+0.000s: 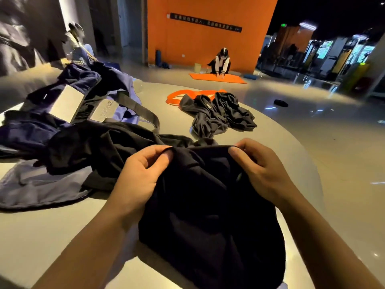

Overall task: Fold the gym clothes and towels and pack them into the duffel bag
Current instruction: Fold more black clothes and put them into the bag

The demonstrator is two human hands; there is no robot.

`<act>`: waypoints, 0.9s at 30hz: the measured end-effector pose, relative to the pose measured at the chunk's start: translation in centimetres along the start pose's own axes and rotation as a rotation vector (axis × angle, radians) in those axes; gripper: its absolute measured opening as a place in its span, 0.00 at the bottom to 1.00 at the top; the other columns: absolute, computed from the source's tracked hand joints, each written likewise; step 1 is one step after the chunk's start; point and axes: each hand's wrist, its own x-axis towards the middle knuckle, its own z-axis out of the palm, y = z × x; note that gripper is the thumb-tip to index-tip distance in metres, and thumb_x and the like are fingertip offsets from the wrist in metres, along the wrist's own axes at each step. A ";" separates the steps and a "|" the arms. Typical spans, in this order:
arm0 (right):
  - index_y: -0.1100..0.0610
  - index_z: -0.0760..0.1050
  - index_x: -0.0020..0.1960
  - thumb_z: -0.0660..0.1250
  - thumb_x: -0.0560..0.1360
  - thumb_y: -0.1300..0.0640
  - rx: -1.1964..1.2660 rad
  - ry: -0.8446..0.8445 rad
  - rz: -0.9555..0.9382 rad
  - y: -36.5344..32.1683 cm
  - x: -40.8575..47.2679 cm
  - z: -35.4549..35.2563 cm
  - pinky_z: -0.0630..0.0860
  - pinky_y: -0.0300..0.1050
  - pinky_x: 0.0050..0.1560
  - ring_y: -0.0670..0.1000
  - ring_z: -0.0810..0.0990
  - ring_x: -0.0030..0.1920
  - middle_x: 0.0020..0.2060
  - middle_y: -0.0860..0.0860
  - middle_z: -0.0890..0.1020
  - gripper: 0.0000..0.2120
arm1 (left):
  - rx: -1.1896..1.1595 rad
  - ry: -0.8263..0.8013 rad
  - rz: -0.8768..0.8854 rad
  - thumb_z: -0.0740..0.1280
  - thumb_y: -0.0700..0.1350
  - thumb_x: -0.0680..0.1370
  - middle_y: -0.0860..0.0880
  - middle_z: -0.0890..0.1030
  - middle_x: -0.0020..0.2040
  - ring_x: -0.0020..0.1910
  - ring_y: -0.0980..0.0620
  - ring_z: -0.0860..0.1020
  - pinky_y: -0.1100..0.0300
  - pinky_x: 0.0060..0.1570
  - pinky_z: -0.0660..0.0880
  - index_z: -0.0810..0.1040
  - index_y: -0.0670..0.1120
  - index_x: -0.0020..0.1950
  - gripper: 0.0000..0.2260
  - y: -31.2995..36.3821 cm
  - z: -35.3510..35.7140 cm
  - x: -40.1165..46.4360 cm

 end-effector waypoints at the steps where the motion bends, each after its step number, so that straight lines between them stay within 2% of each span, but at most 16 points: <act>1: 0.48 0.75 0.43 0.59 0.74 0.46 0.008 -0.016 -0.019 -0.8 0.4 -0.1 0.74 0.31 0.40 0.40 0.77 0.41 0.38 0.44 0.79 0.09 | -0.025 -0.014 0.006 0.64 0.46 0.75 0.51 0.85 0.46 0.48 0.54 0.83 0.66 0.46 0.77 0.83 0.51 0.48 0.08 0.4 -0.6 0.0; 4: 0.49 0.77 0.44 0.63 0.75 0.48 0.006 -0.055 0.000 -1.1 1.6 -0.1 0.75 0.31 0.39 0.41 0.78 0.42 0.40 0.44 0.80 0.06 | 0.065 0.001 0.127 0.65 0.48 0.73 0.53 0.85 0.46 0.47 0.57 0.82 0.67 0.48 0.76 0.85 0.56 0.44 0.09 0.4 -2.9 -0.1; 6: 0.49 0.77 0.46 0.65 0.77 0.52 -0.098 -0.038 0.065 0.3 1.9 0.3 0.75 0.31 0.40 0.42 0.78 0.42 0.42 0.44 0.80 0.03 | 0.301 0.055 0.210 0.69 0.47 0.74 0.60 0.84 0.44 0.46 0.63 0.81 0.71 0.49 0.74 0.83 0.62 0.42 0.09 -0.7 -5.1 -0.2; 7: 0.50 0.76 0.47 0.65 0.77 0.53 -0.190 -0.031 0.110 1.3 1.9 0.6 0.74 0.31 0.41 0.43 0.78 0.42 0.44 0.45 0.81 0.02 | 0.482 0.063 0.229 0.70 0.44 0.75 0.65 0.83 0.44 0.46 0.67 0.79 0.74 0.49 0.72 0.82 0.65 0.41 0.13 -1.4 -6.4 -0.3; 9: 0.51 0.76 0.53 0.65 0.78 0.54 -0.428 -0.034 0.207 3.6 1.6 1.2 0.74 0.36 0.45 0.46 0.78 0.45 0.49 0.50 0.81 0.05 | 0.726 0.037 0.169 0.69 0.36 0.76 0.71 0.80 0.43 0.44 0.71 0.77 0.79 0.46 0.69 0.80 0.68 0.38 0.23 -2.6 -8.7 -0.9; 11: 0.51 0.74 0.59 0.64 0.79 0.53 -0.634 -0.047 0.260 4.8 0.8 1.5 0.72 0.40 0.50 0.51 0.78 0.51 0.56 0.52 0.79 0.10 | 0.769 0.020 0.088 0.68 0.33 0.75 0.65 0.81 0.44 0.44 0.65 0.80 0.74 0.45 0.74 0.80 0.70 0.39 0.27 -2.9 -10.3 -1.7; 13: 0.51 0.75 0.61 0.65 0.78 0.53 -0.711 0.008 0.154 4.3 -0.1 1.6 0.71 0.39 0.51 0.52 0.77 0.54 0.60 0.51 0.77 0.11 | 0.744 0.089 0.112 0.67 0.37 0.77 0.60 0.82 0.45 0.43 0.57 0.82 0.65 0.43 0.79 0.80 0.67 0.43 0.22 -2.5 -10.7 -2.3; 16: 0.54 0.79 0.54 0.66 0.77 0.56 -0.647 0.099 -0.179 2.0 -1.0 1.6 0.71 0.37 0.47 0.54 0.78 0.49 0.53 0.52 0.81 0.07 | 0.690 0.159 0.261 0.68 0.51 0.78 0.60 0.82 0.46 0.44 0.60 0.81 0.62 0.42 0.79 0.81 0.59 0.48 0.04 0.0 -8.1 -2.6; 17: 0.54 0.80 0.53 0.65 0.77 0.54 -0.631 0.047 -0.262 1.3 -1.2 1.6 0.73 0.38 0.46 0.52 0.78 0.48 0.51 0.52 0.81 0.08 | 0.735 0.125 0.314 0.67 0.56 0.76 0.60 0.82 0.46 0.46 0.61 0.80 0.64 0.44 0.78 0.81 0.58 0.49 0.05 0.8 -6.5 -2.7; 19: 0.50 0.78 0.55 0.59 0.77 0.45 -0.639 -0.151 -0.326 0.9 -1.8 1.8 0.73 0.40 0.51 0.48 0.76 0.51 0.54 0.48 0.80 0.14 | 0.905 0.021 0.350 0.61 0.63 0.73 0.61 0.81 0.49 0.49 0.61 0.79 0.61 0.49 0.76 0.81 0.57 0.50 0.15 1.2 -3.7 -2.7; 21: 0.48 0.78 0.57 0.57 0.74 0.40 -0.784 -0.275 -0.315 1.9 -2.4 2.3 0.74 0.47 0.57 0.50 0.76 0.58 0.59 0.47 0.78 0.19 | 1.105 -0.027 0.284 0.54 0.69 0.71 0.61 0.79 0.53 0.54 0.58 0.78 0.56 0.50 0.76 0.79 0.59 0.55 0.23 0.5 -1.8 -2.3; 22: 0.49 0.78 0.57 0.59 0.72 0.40 -0.854 -0.297 -0.299 2.7 -2.7 2.6 0.75 0.51 0.56 0.52 0.77 0.58 0.59 0.49 0.79 0.20 | 1.171 -0.035 0.209 0.53 0.72 0.71 0.61 0.78 0.56 0.56 0.56 0.77 0.55 0.51 0.76 0.77 0.60 0.57 0.26 0.0 -1.2 -2.1; 24: 0.51 0.80 0.55 0.63 0.70 0.44 -0.899 -0.265 -0.269 4.0 -2.6 3.1 0.78 0.55 0.51 0.56 0.81 0.54 0.55 0.51 0.81 0.18 | 1.219 -0.051 0.076 0.56 0.73 0.72 0.60 0.76 0.59 0.58 0.54 0.76 0.56 0.53 0.73 0.74 0.61 0.61 0.25 -1.1 -0.5 -1.6; 27: 0.54 0.82 0.46 0.61 0.74 0.53 -0.843 -0.097 -0.335 4.8 -2.0 3.4 0.78 0.52 0.42 0.56 0.83 0.42 0.44 0.52 0.84 0.12 | 1.112 -0.045 0.048 0.65 0.63 0.73 0.59 0.78 0.57 0.58 0.54 0.76 0.58 0.55 0.69 0.76 0.59 0.59 0.17 -2.5 -0.2 -1.5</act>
